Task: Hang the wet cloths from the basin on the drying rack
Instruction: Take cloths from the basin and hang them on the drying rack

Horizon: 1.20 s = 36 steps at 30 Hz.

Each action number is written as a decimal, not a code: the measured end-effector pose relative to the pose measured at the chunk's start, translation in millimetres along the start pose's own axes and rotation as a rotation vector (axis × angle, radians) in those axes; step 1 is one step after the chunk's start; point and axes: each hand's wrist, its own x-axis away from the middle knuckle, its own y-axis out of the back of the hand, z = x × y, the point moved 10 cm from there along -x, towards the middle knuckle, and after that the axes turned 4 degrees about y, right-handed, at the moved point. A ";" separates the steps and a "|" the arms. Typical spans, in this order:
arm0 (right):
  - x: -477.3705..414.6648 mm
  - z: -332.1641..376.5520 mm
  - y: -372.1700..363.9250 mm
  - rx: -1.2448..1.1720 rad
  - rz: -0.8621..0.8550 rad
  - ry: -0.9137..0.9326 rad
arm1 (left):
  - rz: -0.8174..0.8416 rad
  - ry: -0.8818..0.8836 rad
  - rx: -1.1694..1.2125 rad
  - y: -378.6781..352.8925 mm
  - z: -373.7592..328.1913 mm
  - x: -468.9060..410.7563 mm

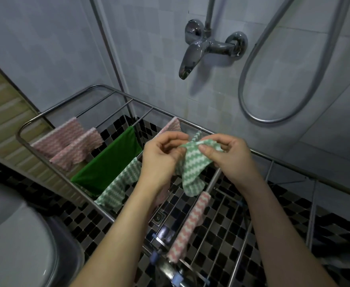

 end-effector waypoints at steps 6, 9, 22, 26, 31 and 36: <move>4.2 11.6 12.9 0.100 -0.002 0.017 | 0.078 -0.118 -0.124 -11.0 -20.4 -1.2; 4.1 16.5 23.2 0.104 0.025 0.028 | 0.116 -0.142 -0.155 -20.0 -26.0 -4.2; 6.5 -4.3 49.5 0.052 0.099 -0.101 | 0.476 0.081 -0.089 -88.8 -8.3 -5.8; 13.5 -20.8 60.3 0.269 0.231 -0.187 | 0.435 -0.029 -0.127 -88.6 -23.6 -9.9; 21.4 -37.0 86.0 0.499 0.163 -0.201 | 0.410 -0.071 -0.219 -77.9 -22.9 -17.6; 35.1 -39.4 89.6 0.122 0.114 -0.288 | 0.355 0.011 -0.120 -52.0 -4.2 -26.1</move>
